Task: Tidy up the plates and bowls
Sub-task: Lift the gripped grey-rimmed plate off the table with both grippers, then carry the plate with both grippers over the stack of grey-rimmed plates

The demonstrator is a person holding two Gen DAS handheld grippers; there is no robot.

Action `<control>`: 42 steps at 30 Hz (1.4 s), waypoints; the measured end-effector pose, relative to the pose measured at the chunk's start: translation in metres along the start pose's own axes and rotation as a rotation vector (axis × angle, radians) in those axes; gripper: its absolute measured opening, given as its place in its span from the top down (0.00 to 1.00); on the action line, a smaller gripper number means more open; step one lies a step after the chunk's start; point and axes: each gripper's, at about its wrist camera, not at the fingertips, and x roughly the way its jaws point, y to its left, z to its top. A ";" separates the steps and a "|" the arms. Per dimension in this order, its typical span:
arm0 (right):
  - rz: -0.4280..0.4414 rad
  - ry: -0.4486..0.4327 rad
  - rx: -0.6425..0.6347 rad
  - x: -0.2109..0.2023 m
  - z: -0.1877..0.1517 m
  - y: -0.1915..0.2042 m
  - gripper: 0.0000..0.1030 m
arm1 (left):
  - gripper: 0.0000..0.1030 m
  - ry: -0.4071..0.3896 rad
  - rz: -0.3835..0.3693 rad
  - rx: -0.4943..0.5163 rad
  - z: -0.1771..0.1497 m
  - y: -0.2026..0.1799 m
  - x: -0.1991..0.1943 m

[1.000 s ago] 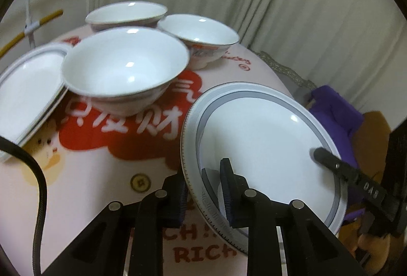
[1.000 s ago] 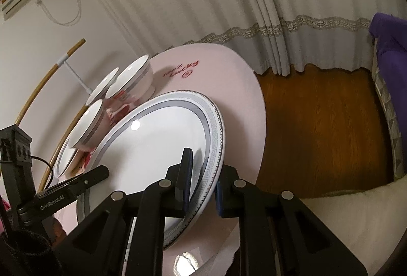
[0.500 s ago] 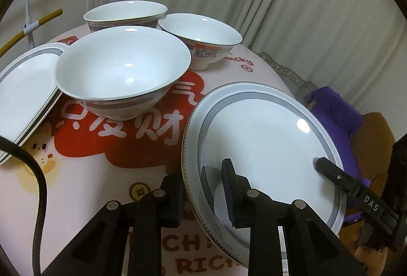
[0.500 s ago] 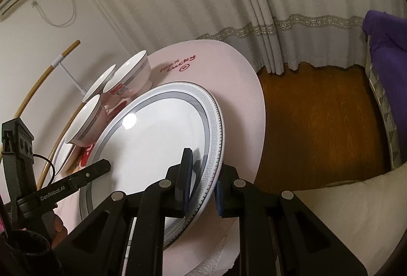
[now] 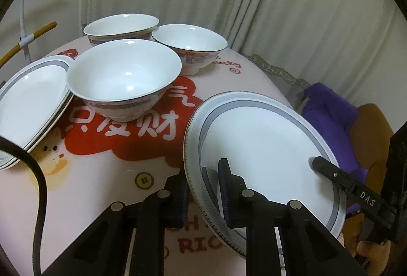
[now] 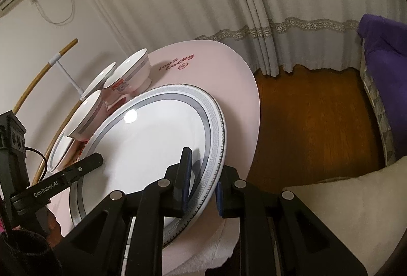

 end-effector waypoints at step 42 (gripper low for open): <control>0.222 -0.003 -0.221 0.013 -0.032 0.254 0.83 | 0.85 -0.257 0.151 -0.175 -0.073 0.220 -0.256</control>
